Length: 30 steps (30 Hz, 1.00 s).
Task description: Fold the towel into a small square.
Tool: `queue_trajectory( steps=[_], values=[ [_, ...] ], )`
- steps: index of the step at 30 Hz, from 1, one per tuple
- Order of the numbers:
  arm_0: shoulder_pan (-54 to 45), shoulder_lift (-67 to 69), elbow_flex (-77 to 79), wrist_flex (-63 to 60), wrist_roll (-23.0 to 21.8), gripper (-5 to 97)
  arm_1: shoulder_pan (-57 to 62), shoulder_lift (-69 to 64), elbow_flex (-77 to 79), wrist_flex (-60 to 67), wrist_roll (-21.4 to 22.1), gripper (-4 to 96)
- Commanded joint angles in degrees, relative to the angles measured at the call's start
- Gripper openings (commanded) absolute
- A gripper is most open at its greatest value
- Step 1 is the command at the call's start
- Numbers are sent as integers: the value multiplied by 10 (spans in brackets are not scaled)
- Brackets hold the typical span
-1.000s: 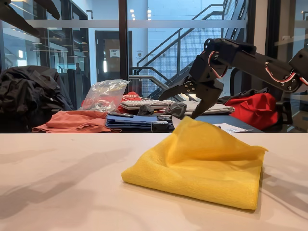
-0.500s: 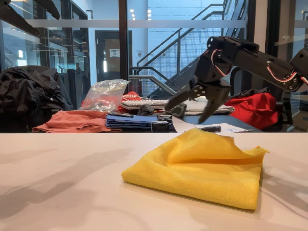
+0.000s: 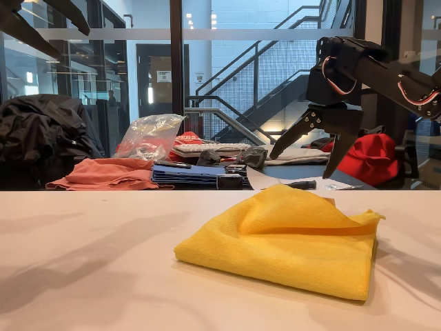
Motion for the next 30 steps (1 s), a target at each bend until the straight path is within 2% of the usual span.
queue_trajectory(
  steps=[1, 4, 9, 23, 26, 30],
  values=[
    [-7, 18, 5, 15, 4, 411, 2, 4, -6, -3, 1, 213],
    [-35, 16, 60, 14, 32, 374, 2, 4, -6, -3, 1, 213],
    [-86, 24, 148, -6, 69, 223, 2, 1, -6, -3, 1, 213],
    [-87, 16, 69, -137, 63, -7, 2, -4, -6, -4, 1, 213],
    [-78, 5, 47, -182, 63, -1, 2, -3, -6, -4, 1, 213],
    [-78, -41, 44, -217, 62, 71, 2, 4, -6, -4, 1, 213]
  ],
)
